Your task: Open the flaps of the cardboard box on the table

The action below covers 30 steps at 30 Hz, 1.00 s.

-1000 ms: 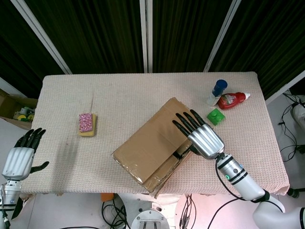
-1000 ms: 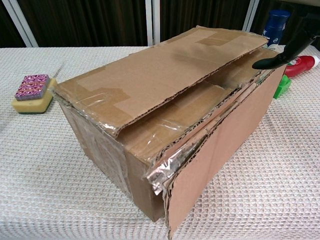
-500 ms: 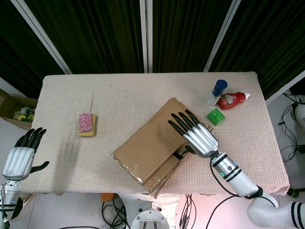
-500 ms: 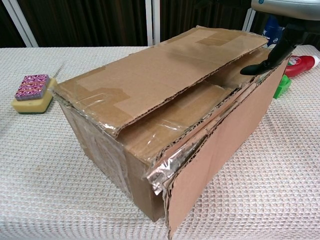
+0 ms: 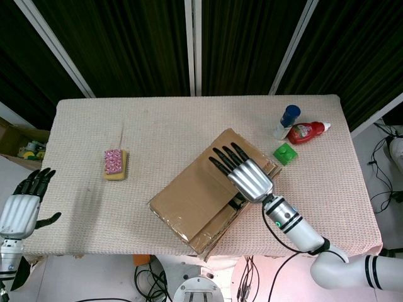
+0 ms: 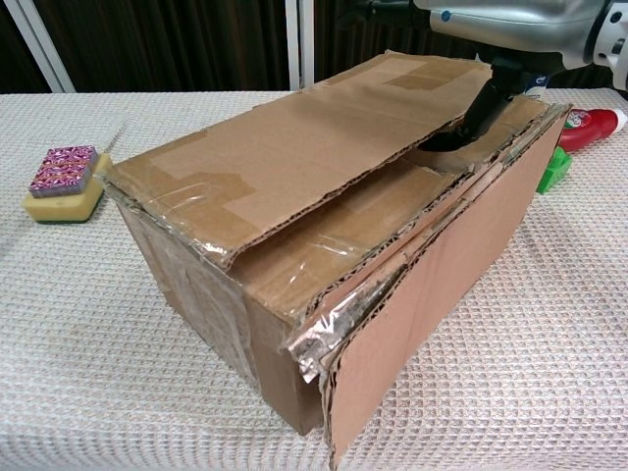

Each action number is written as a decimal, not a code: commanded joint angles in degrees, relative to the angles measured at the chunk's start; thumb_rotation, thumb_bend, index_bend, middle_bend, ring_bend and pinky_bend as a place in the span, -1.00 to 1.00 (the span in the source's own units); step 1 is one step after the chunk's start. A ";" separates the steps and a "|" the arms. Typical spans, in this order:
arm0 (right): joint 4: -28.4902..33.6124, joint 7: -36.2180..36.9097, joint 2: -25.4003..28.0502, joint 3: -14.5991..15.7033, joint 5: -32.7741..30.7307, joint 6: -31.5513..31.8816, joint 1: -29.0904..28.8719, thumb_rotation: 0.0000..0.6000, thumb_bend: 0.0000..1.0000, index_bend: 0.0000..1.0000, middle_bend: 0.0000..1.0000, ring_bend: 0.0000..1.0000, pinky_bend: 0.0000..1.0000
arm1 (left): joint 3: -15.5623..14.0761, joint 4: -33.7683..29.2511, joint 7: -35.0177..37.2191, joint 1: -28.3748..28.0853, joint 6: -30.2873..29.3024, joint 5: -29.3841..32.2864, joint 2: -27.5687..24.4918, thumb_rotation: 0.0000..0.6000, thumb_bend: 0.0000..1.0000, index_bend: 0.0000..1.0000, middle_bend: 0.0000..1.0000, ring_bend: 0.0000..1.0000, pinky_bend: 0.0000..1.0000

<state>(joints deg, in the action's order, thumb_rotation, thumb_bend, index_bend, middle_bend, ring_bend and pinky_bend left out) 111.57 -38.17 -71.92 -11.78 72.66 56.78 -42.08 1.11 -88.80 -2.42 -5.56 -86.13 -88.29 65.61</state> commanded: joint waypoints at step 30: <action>-12.98 -10.41 -17.60 -11.14 -7.59 12.46 -13.72 1.00 -0.34 -1.00 -1.00 -1.00 -1.00 | -0.05 -0.82 0.11 0.36 -0.38 -0.47 -0.98 1.00 -0.93 -0.87 -0.84 -0.88 -0.60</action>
<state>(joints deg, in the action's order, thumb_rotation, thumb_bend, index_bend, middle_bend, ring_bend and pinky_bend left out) 101.47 -46.95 -86.57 -22.31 64.84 67.26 -54.04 1.05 -89.61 -2.30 -5.18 -86.53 -88.76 64.64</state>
